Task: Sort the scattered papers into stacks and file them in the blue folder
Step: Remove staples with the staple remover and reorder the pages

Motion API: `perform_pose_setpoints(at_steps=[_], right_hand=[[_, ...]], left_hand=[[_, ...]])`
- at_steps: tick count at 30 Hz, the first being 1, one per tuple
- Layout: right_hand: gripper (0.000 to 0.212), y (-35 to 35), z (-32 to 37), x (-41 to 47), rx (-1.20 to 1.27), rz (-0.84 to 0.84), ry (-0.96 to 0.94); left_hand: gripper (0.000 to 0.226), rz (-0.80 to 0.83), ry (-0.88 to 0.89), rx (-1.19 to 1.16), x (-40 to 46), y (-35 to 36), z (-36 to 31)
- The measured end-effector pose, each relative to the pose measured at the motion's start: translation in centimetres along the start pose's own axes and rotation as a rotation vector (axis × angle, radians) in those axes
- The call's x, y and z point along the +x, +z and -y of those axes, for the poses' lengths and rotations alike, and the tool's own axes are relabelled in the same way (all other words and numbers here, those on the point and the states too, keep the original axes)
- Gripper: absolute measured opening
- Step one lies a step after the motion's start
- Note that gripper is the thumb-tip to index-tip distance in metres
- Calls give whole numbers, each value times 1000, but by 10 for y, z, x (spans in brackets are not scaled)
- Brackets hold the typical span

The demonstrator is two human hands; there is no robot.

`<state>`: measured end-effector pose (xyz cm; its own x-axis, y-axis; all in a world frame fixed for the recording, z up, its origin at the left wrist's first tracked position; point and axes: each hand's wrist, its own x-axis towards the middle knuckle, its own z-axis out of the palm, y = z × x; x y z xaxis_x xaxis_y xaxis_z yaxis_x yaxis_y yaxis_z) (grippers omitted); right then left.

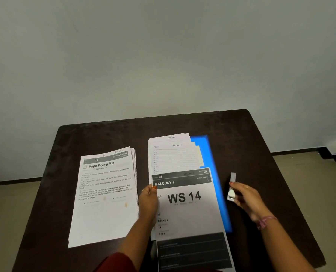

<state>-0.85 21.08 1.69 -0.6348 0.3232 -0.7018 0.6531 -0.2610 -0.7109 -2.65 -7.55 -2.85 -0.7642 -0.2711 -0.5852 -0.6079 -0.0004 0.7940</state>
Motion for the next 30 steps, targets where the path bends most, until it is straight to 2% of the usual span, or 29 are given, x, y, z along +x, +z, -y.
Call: perform_pose_setpoints(at_steps=[4,5,8,9,15,18,23,30], right_hand=[[5,24,14,-11,361,198,-46],[12,33,18,-16,400,253,-67],[54,59,20,-18,361,375,-154],[60,68,21,-19,339,406,-168],[31,110,14,-9,-104,498,-353],[30,127,14,-7,-292,569,-440],[27,144,22,4,-646,548,-589],[31,164,48,19,-977,702,-582]], left_hand=[[22,-10,14,-2,-1,0,0],[23,-11,16,0,0,0,1],[22,-14,23,-9,-1,0,4],[20,-12,26,-12,-2,0,3],[16,-16,67,-42,-8,-1,1],[16,-28,85,-82,-9,1,2],[14,-61,94,-144,-12,1,1],[13,-77,101,-144,-9,0,7]])
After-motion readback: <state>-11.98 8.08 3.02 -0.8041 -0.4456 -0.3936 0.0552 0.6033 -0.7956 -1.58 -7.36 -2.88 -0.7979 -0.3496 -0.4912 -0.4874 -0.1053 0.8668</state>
